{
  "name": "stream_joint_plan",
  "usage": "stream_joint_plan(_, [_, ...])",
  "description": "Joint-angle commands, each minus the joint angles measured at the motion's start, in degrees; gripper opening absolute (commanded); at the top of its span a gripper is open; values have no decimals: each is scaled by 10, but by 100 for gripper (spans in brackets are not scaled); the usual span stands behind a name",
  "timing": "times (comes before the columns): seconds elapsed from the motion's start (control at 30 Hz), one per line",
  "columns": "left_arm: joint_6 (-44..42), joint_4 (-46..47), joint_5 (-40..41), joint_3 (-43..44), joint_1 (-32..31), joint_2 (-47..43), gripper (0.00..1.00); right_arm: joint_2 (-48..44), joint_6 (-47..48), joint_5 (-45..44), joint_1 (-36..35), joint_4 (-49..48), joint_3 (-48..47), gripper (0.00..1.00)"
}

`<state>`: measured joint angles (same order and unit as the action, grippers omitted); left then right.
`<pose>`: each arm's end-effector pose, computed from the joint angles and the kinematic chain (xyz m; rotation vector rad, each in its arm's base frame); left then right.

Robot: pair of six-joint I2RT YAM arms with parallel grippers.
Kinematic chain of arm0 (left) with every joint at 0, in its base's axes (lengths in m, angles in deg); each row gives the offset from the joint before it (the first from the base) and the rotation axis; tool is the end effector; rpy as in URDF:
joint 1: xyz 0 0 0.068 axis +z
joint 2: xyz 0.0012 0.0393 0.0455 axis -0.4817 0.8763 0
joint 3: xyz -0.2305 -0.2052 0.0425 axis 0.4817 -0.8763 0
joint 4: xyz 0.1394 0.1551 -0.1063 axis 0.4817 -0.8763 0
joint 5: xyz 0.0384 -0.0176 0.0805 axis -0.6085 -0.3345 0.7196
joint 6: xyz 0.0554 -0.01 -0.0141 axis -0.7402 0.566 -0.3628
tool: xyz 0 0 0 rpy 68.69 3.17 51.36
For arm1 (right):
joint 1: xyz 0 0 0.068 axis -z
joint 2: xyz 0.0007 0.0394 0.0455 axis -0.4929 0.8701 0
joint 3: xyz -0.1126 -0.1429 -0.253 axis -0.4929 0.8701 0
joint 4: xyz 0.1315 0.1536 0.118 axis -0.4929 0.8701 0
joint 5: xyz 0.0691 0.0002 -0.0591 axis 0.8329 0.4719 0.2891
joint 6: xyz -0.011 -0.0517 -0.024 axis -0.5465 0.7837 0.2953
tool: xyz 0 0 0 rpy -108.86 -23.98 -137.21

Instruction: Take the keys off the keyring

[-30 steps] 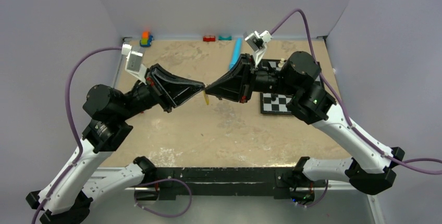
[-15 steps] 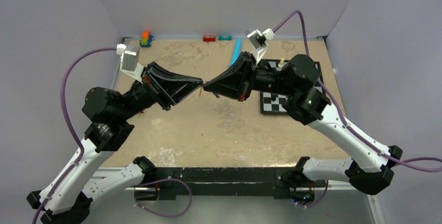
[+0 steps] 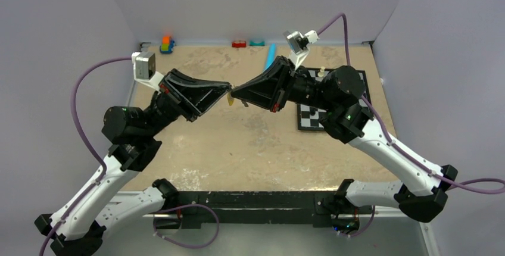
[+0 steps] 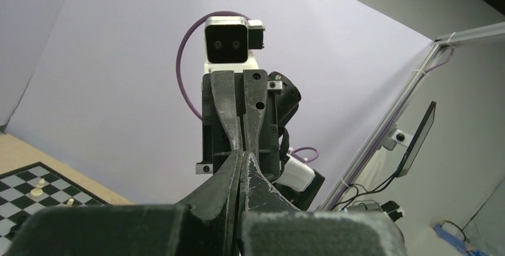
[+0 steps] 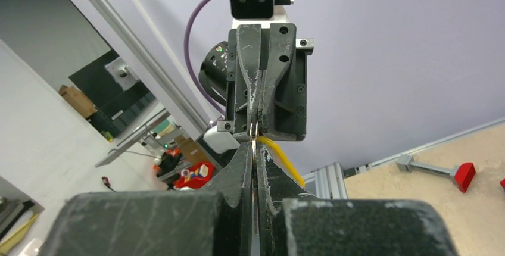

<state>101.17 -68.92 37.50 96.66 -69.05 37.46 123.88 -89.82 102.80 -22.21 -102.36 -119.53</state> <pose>0.0608 -0.0712 0.5083 0.2504 1.1361 -1.6600 0.1083 0.1718 0.5437 -0.6132 1.2775 1.7785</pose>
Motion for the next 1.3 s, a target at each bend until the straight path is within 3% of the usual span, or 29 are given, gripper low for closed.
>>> stream_joint_plan(0.0, [27, 66, 26, -13, -5, 2, 0, 7, -17, -13, -10, -53, 1, 0])
stream_joint_plan(0.1, [37, 80, 36, -16, -7, 3, 0, 10, -18, -22, -11, -58, 0, 2])
stream_joint_plan(0.33, [29, 69, 40, -17, -9, -3, 0, 7, -7, -25, -11, -44, -10, 36])
stream_joint_plan(0.43, [21, 55, 42, -18, -9, -11, 0, -2, 14, -33, -12, -18, -17, 45])
stream_joint_plan(0.7, [-7, -8, 19, 13, -9, -17, 0, -29, 82, -72, -12, 81, -48, 46])
stream_joint_plan(0.9, [-26, -63, -20, 55, -9, 7, 0, -12, 97, -38, -11, 99, -78, 41])
stream_joint_plan(1.13, [-24, -57, -14, 59, -10, 13, 0, -3, 112, -31, -12, 117, -95, 27])
stream_joint_plan(1.27, [-19, -45, -10, 58, -9, 16, 0, -2, 112, -25, -12, 117, -91, 26])
